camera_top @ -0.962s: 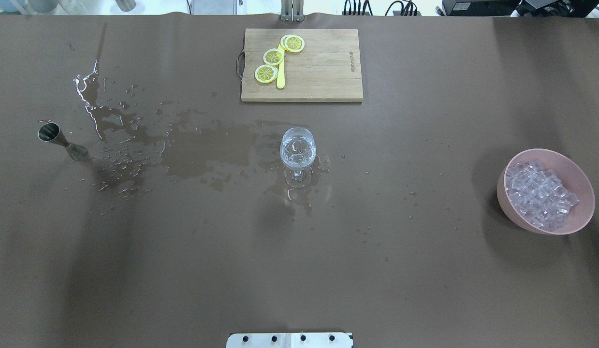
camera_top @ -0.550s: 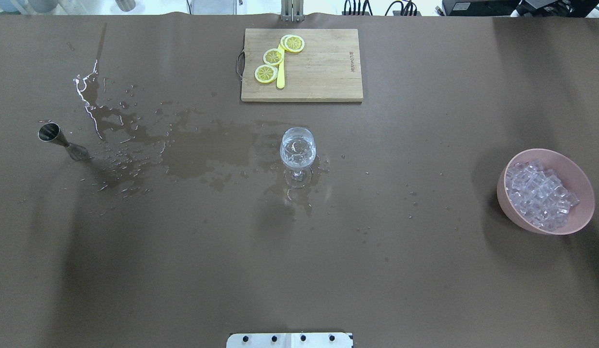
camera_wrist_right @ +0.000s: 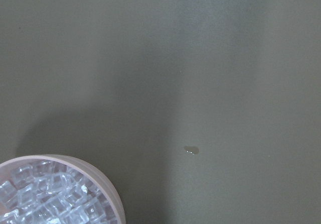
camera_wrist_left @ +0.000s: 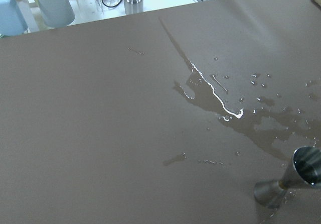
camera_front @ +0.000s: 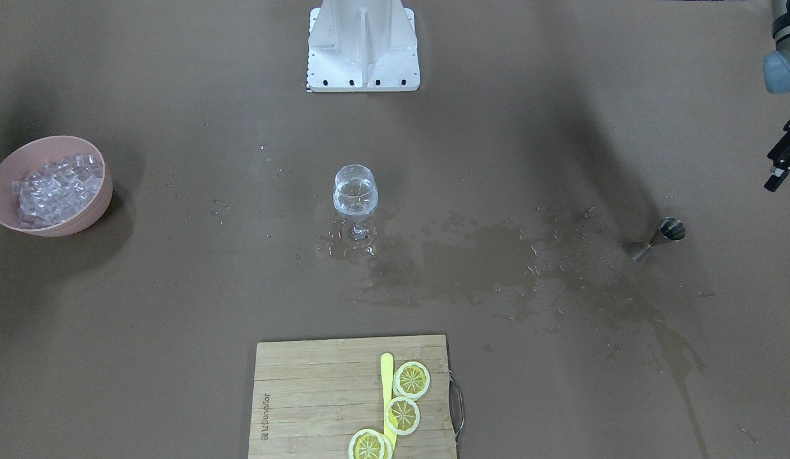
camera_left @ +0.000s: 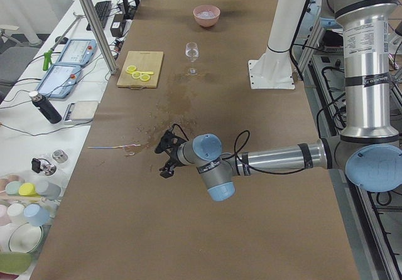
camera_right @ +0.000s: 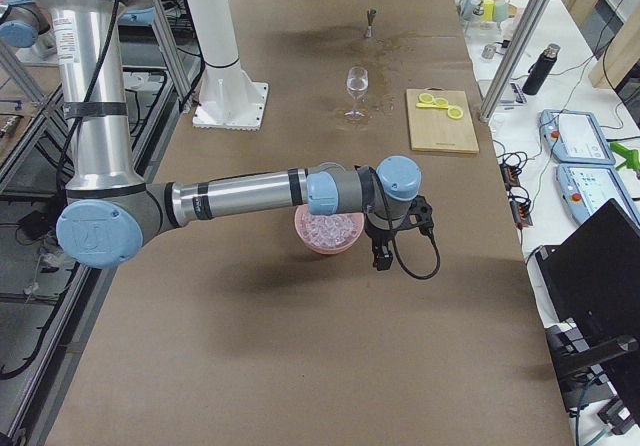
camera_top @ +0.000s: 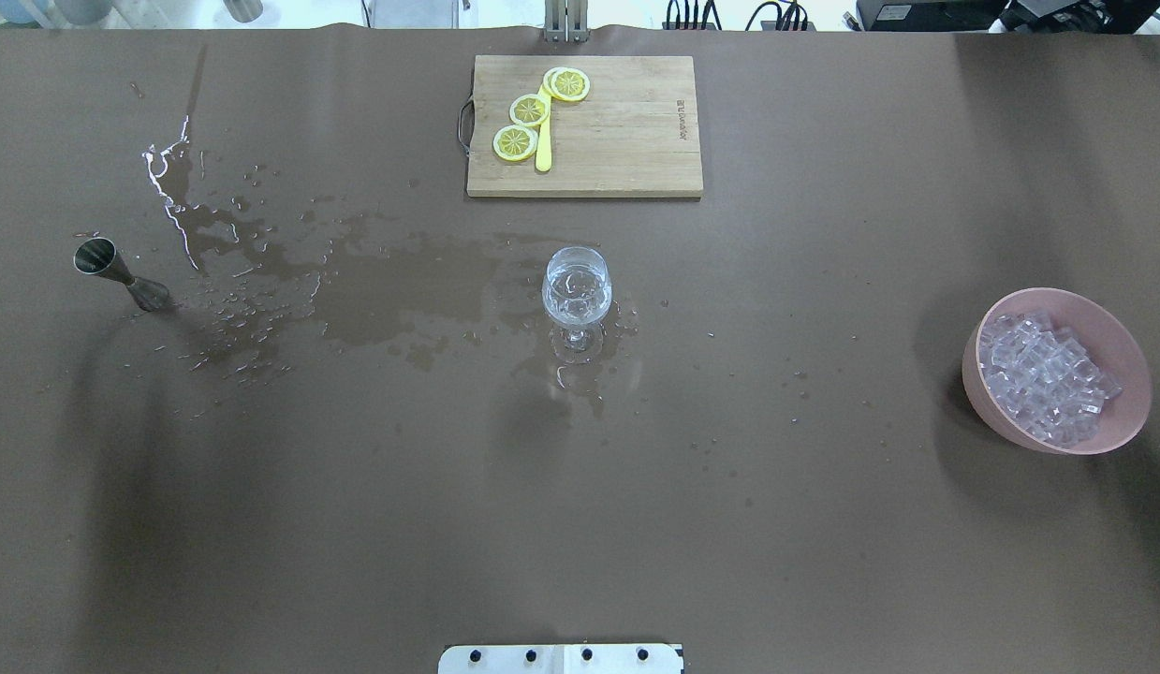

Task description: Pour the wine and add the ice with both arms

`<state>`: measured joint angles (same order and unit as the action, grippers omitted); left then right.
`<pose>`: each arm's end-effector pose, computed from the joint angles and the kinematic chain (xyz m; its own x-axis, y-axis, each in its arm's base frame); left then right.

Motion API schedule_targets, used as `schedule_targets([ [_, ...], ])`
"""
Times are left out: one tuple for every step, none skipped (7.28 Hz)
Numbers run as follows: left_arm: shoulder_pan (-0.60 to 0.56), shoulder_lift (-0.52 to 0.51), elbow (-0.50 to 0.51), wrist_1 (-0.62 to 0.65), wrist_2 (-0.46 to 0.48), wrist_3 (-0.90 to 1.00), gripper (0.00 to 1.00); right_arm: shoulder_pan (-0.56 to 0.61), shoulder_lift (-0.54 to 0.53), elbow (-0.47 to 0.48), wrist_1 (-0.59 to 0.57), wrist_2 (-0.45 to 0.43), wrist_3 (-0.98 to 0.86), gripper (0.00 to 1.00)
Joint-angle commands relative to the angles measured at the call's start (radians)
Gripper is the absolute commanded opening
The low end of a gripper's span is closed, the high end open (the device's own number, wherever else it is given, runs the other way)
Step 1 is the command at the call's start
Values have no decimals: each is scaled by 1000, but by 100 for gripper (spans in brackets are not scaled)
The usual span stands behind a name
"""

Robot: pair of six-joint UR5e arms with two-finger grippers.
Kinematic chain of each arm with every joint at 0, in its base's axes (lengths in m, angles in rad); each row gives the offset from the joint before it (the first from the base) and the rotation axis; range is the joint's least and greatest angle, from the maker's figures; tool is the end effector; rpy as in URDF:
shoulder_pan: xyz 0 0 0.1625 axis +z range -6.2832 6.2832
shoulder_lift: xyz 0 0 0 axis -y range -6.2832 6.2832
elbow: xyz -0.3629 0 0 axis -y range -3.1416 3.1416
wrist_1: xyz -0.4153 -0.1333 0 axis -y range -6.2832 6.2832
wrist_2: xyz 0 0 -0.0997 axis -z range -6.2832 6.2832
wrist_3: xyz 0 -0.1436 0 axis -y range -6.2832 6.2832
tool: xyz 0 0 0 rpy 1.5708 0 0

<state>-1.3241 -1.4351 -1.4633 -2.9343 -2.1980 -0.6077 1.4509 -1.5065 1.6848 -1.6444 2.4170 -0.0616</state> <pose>0.0751 -0.4988 0.5829 0.5994 0.3419 -0.7238 0.2874 0.7521 0.5932 -0.0391 -0.5403 0.5352 0.6402 -0.2175 0.7368 0.1587 0.9758 0.1502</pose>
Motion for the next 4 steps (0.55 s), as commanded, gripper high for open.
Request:
schedule_targets([
  [63,7,4,-66,97,-29,98,-12,0,1,0,2,-1,100],
  [138,7,3,-72,209,-38,98,-14,-1,3,0,4,-3,100],
  [170,7,3,-74,233,-41,98,-20,-1,1,0,2,-4,100],
  [201,8,3,-89,233,-56,98,-20,0,3,0,2,-3,100],
])
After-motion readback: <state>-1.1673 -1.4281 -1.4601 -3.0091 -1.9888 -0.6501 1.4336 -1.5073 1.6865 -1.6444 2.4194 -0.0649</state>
